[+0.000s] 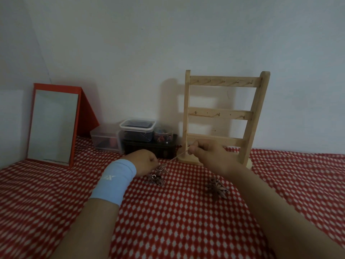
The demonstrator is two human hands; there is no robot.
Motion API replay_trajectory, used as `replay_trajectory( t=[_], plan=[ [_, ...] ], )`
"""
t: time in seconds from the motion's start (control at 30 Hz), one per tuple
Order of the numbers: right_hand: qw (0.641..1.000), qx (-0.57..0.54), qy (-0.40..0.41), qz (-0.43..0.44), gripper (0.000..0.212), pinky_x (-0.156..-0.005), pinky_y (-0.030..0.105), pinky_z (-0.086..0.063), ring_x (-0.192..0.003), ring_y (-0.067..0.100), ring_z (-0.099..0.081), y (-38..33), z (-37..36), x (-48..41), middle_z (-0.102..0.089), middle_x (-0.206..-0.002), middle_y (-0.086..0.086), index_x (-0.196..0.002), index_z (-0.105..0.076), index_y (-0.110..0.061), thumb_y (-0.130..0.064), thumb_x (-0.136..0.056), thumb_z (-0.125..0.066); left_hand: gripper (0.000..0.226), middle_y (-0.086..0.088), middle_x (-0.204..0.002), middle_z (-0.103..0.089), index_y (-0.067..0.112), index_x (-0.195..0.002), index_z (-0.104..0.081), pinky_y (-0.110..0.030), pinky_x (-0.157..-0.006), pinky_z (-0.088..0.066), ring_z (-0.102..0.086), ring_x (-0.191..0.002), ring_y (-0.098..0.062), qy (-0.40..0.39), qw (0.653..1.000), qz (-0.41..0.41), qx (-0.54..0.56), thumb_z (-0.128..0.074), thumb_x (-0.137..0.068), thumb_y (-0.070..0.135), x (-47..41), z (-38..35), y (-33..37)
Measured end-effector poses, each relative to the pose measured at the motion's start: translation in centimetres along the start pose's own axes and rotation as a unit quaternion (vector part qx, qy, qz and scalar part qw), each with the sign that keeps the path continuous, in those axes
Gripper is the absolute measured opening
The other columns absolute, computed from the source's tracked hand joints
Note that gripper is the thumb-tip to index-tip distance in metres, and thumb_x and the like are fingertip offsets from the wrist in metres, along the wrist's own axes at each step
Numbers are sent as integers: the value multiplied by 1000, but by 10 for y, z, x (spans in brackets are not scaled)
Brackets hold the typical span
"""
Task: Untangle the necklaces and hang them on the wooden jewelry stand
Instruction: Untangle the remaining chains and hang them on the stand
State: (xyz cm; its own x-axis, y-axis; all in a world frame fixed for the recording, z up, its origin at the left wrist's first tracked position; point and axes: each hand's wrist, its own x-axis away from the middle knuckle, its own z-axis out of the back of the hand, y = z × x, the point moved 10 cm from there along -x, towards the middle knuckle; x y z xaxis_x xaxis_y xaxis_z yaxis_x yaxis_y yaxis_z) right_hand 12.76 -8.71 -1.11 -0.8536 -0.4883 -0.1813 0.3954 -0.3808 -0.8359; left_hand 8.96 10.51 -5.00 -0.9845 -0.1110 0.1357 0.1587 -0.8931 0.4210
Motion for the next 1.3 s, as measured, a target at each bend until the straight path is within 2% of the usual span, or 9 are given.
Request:
replay_trajectory(
  t=[0.23,0.37,0.47,0.57,0.7,0.83,0.97,1.1,1.3],
  plan=[
    [996,66,-22,-58,43,-76,29,-51,-78,18,-65,7,-1,0,-73,-82,8,-83,-71,1,-28,-104,-48,28,-1,-97,-63,23,-83,-64,-32,-94,-45,-58,-94,-15,24,964,-35,263,-43,-101,23,2,-10,32],
    [989,74,-61,-116,43,-72,26,-57,-67,16,-70,26,2,1,-76,-74,6,-80,-75,-3,-30,-104,-52,27,-3,-97,-70,25,-84,-65,-45,-103,-45,-64,-97,-21,19,960,-35,275,-44,-101,30,0,-16,25],
    [970,180,-87,-136,36,-69,26,-57,-56,9,-66,37,7,1,-74,-67,1,-78,-77,-12,-39,-98,-63,25,0,-85,-73,21,-88,-68,-44,-96,-51,-66,-78,-15,6,960,-55,276,-49,-100,31,2,-16,29],
    [953,272,-107,-80,16,-78,17,-50,-90,1,-66,22,-6,2,-75,-106,-11,-107,-77,-29,-30,-94,-68,26,3,-73,-72,12,-89,-69,-34,-82,-56,-65,-62,-11,-8,957,-88,276,-52,-100,28,5,-17,42],
    [993,72,-94,19,41,-101,29,-51,-112,7,-64,-9,-38,3,-70,-124,-7,-130,-66,-23,-10,-91,-64,17,-1,-77,-74,12,-97,-67,-28,-63,-54,-68,-62,-18,2,945,-91,315,-56,-99,25,5,-16,48],
    [993,-32,-110,-18,53,-70,23,-55,-83,7,-71,6,-52,1,-71,-113,0,-140,-54,-21,-8,-92,-69,9,-4,-85,-74,16,-99,-67,-35,-71,-55,-67,-66,-18,21,945,-86,314,-62,-95,23,0,-10,39],
    [987,142,-64,44,19,-84,18,-46,-89,-7,-62,0,-37,-5,-70,-97,-19,-111,-77,-28,-23,-94,-70,12,-9,-97,-68,17,-100,-61,-24,-55,-53,-64,-57,-14,17,947,-79,311,-67,-91,11,2,-9,36],
    [986,139,-89,24,9,-81,18,-54,-83,-5,-67,0,-32,-2,-75,-84,-20,-93,-82,-35,-39,-89,-75,8,2,-93,-70,23,-99,-67,-33,-75,-57,-69,-81,-27,22,961,-104,254,-59,-97,24,4,-5,35],
    [993,73,-84,34,11,-78,15,-53,-84,-2,-68,-5,-20,0,-76,-86,-12,-89,-80,-22,-26,-93,-71,9,6,-76,-73,32,-95,-75,-23,-71,-54,-64,-67,-9,-30,964,-127,233,-70,-88,35,11,-10,39]
  ],
)
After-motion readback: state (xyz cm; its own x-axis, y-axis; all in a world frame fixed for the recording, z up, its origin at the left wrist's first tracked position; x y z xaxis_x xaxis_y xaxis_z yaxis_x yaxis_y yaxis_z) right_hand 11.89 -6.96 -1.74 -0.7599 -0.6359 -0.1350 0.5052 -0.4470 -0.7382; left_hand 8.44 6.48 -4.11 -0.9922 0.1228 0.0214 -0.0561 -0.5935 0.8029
